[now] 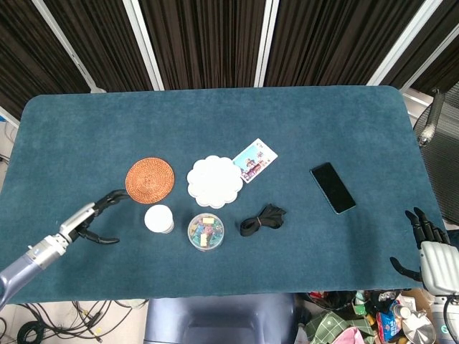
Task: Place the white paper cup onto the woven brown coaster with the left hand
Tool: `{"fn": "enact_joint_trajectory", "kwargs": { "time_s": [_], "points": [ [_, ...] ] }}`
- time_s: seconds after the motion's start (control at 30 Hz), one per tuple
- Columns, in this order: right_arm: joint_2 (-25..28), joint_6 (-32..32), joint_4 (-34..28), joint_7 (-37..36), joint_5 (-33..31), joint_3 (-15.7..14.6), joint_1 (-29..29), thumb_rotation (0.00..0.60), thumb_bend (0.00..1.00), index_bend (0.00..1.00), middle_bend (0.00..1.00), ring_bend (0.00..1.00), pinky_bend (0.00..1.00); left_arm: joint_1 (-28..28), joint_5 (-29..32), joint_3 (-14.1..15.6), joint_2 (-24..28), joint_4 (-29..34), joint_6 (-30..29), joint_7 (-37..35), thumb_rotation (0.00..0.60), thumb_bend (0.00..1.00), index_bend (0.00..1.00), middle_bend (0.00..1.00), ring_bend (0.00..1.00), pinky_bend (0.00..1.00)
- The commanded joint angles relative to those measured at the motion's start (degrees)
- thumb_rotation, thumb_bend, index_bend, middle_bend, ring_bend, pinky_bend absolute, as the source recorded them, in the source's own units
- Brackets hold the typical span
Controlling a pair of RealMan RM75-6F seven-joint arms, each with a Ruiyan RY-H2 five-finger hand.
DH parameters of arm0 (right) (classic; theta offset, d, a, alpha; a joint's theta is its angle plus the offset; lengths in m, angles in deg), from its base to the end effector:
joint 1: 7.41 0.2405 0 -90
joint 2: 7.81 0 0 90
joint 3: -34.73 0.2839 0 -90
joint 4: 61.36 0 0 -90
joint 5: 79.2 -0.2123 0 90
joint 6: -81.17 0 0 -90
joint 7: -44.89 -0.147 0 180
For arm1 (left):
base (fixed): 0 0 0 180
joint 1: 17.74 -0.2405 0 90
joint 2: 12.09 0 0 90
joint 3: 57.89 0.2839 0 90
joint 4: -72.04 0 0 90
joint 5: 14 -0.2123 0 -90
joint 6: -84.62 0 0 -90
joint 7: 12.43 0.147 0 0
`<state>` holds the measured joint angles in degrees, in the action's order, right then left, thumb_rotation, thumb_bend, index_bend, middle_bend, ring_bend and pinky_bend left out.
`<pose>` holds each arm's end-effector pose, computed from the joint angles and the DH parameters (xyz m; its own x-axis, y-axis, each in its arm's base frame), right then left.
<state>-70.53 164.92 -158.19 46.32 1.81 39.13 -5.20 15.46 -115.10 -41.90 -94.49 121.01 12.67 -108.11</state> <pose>-0.3416 -0.1748 0.1751 0.3580 -0.0215 0.9335 -0.9271 0.1103 0.3582 -0.3456 0.3139 0.0581 -0.4382 0.6612 0.6089 0.8410 0.0623 0.5375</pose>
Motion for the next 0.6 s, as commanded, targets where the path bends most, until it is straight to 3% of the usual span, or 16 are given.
{"fn": "enact_joint_trajectory", "kwargs": {
  "time_s": [0.03,0.6],
  "points": [
    [0.0,0.0,0.0,-0.1,0.0,0.0,0.0,0.6,0.13,0.0,0.0,0.13,0.16,0.0,-0.1,0.1,-1.4,-1.0,1.0,0.8,0.6,0.09,0.02,0.09,0.0,0.01],
    [0.1,0.0,0.0,-0.3,0.2,0.0,0.0,0.6,0.13,0.0,0.0,0.13,0.16,3.5,0.9,-2.9,-4.2,1.4,4.0,5.6,0.6,0.09,0.07,0.13,0.0,0.01]
  ]
}}
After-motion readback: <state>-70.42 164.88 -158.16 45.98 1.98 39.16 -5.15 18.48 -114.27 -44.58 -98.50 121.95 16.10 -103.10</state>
